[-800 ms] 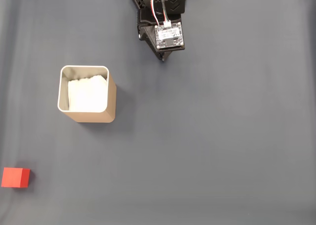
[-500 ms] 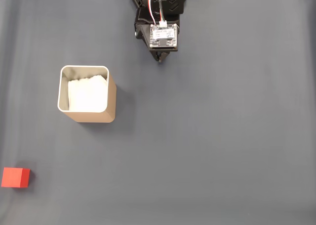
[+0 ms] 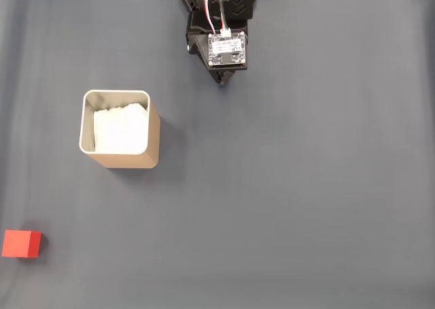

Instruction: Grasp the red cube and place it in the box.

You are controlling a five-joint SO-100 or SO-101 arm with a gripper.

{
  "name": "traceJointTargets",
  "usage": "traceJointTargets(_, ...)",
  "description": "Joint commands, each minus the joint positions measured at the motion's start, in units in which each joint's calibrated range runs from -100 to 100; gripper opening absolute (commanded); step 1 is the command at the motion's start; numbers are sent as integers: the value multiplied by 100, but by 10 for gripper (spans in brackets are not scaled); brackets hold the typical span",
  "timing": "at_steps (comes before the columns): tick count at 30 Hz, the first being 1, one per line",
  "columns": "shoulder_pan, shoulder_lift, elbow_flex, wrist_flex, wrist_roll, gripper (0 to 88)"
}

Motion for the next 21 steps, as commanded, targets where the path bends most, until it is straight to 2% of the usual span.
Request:
traceJointTargets(1, 103, 9, 27, -338, 10, 1)
traceJointTargets(13, 53, 865, -1057, -2365, 98, 2)
traceJointTargets(21, -39, 2025, -2671, -2907, 83, 9)
